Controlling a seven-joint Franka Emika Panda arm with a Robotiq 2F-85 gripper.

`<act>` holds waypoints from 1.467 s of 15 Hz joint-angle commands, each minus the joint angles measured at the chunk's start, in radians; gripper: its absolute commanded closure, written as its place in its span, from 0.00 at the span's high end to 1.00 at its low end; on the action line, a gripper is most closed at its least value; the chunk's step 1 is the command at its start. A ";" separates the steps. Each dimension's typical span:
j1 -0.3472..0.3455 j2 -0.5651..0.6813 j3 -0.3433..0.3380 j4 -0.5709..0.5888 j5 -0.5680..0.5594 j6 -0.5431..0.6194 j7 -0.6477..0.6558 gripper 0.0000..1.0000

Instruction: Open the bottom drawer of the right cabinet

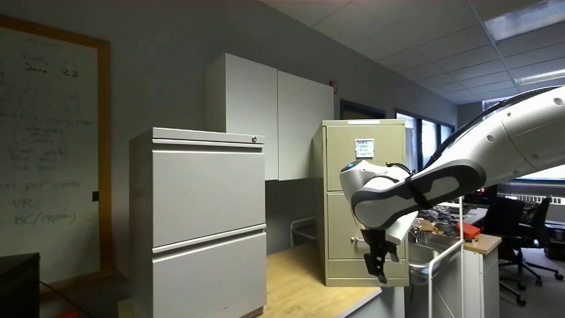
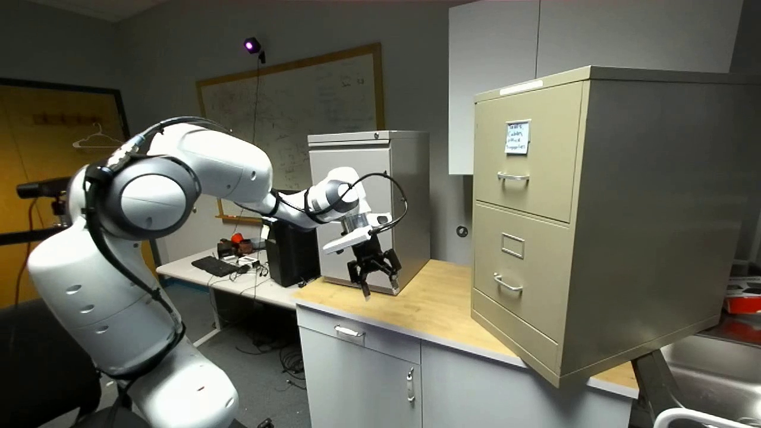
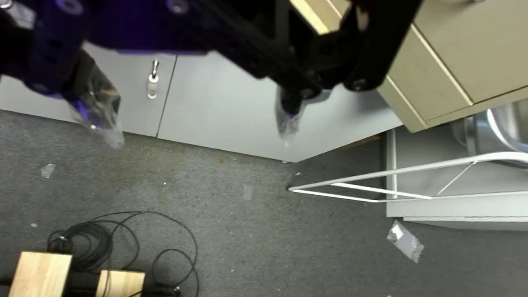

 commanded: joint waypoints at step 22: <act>-0.153 0.816 -0.128 0.952 0.019 0.147 -0.500 1.00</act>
